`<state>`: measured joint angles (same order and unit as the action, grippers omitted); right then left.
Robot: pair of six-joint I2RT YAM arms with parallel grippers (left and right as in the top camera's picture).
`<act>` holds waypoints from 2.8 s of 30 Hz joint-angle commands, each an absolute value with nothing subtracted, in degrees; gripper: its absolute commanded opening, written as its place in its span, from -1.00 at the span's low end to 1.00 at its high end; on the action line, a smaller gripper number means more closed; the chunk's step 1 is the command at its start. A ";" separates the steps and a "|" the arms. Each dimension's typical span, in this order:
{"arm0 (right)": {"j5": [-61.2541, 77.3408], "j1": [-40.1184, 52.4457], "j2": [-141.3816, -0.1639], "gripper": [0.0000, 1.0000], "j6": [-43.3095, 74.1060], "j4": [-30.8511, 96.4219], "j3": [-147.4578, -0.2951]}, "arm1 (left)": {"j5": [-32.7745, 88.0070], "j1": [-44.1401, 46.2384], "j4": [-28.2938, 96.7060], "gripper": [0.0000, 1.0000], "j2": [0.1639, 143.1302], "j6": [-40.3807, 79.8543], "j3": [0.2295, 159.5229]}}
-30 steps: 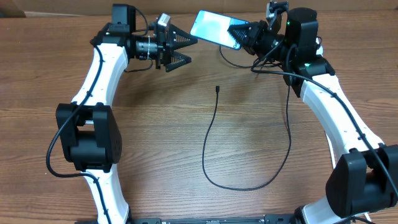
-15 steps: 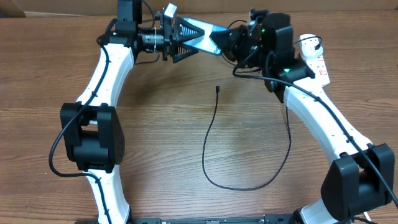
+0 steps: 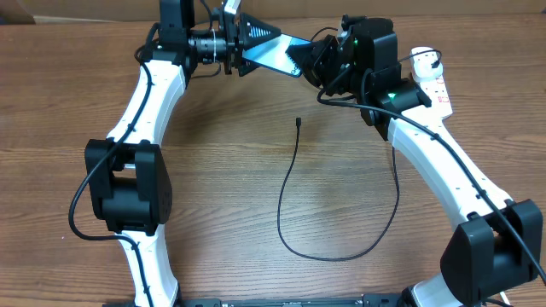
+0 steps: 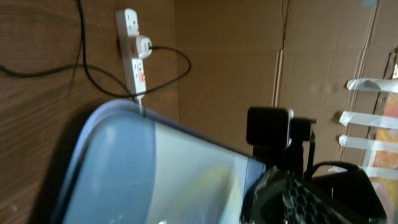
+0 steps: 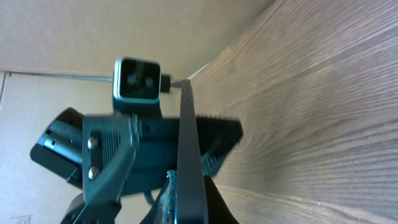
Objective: Plug charger to phone and switch on socket
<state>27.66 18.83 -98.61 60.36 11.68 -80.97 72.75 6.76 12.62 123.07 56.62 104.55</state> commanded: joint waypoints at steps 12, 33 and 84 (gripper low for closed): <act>29.15 20.62 -98.08 -0.92 58.54 17.34 -81.08 | 70.61 8.01 -0.84 0.31 122.54 73.56 105.54; 41.08 7.38 -98.06 -0.93 60.03 4.10 -81.08 | 74.26 8.23 -1.93 0.50 122.54 72.18 105.54; 36.07 8.40 -98.19 -0.93 66.04 6.76 -81.08 | 36.97 21.30 -9.69 0.15 122.54 82.37 105.47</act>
<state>30.26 7.60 -98.89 66.13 6.55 -80.86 40.58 21.30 -8.95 123.87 81.80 104.29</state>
